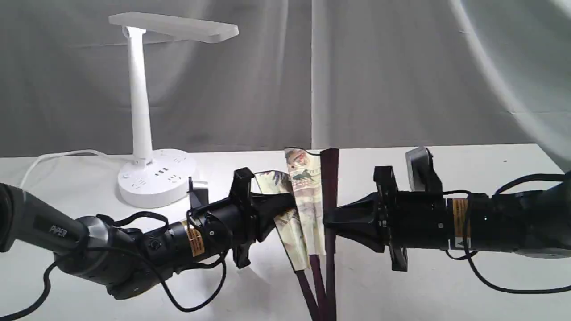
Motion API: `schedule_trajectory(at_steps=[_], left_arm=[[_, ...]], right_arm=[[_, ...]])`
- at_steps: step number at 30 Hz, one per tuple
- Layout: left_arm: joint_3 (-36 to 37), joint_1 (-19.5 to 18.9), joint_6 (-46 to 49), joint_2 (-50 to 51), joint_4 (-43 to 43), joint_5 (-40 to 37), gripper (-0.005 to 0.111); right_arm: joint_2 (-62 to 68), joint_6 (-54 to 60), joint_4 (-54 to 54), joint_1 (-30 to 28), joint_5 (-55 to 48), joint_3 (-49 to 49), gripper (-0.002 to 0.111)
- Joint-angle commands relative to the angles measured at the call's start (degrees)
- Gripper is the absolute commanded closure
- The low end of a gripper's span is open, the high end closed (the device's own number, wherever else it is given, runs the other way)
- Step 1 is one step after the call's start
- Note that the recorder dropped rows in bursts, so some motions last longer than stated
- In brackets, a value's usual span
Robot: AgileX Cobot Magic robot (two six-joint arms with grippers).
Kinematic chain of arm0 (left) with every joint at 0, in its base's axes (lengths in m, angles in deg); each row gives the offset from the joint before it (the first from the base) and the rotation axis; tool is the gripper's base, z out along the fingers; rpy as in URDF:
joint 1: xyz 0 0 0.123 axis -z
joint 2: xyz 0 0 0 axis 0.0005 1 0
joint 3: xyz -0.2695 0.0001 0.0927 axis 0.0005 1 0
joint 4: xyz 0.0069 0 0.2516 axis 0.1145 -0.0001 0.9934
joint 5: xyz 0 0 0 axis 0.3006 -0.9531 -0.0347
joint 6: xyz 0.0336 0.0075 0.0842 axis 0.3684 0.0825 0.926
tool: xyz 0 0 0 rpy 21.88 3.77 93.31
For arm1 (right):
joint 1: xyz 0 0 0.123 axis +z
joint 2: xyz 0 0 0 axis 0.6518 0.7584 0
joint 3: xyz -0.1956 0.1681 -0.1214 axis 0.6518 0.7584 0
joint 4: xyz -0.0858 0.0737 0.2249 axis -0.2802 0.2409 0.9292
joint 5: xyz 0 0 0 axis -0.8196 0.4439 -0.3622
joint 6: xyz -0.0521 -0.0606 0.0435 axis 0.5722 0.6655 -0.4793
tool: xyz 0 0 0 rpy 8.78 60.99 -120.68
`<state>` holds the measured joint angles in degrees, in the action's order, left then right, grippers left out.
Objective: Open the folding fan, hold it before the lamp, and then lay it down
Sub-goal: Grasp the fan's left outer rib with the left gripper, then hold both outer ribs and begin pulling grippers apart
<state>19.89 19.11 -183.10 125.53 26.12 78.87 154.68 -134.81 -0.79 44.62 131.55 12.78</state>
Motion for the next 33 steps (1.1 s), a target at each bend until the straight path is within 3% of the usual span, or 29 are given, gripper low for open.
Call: schedule_trajectory(at_steps=[1, 10, 13, 17, 22, 25, 33], left_arm=[[-0.03, 0.3, -2.1, -0.01, 1.6, 0.8, 0.107], [-0.03, 0.3, -3.64, -0.01, 1.97, 2.37, 0.107], [-0.03, 0.11, -3.64, -0.01, 1.97, 4.73, 0.107], [-0.03, -0.55, -3.91, -0.01, 3.06, 6.91, 0.107], [0.07, -0.93, -5.1, -0.01, 5.87, 6.91, 0.107], [0.07, -0.93, -5.27, -0.01, 7.91, 6.91, 0.107], [0.07, -0.93, -6.16, -0.01, 11.64, 6.91, 0.107]], right_arm=[[-0.75, 0.55, 1.0, 0.28, 1.96, -0.26, 0.108], [-0.75, 1.79, 1.0, 0.28, 1.96, -0.26, 0.108], [-0.75, 4.94, 1.0, 0.28, 1.96, -0.26, 0.097], [-0.75, 5.16, 1.57, 0.12, 1.96, -0.26, 0.069], [-0.75, 5.58, 2.29, 0.04, 1.96, -0.26, 0.046], [-0.75, 5.81, 3.7, 0.04, 1.96, -0.26, 0.04], [-0.75, 7.04, 6.18, -0.11, 1.96, -0.26, 0.04]])
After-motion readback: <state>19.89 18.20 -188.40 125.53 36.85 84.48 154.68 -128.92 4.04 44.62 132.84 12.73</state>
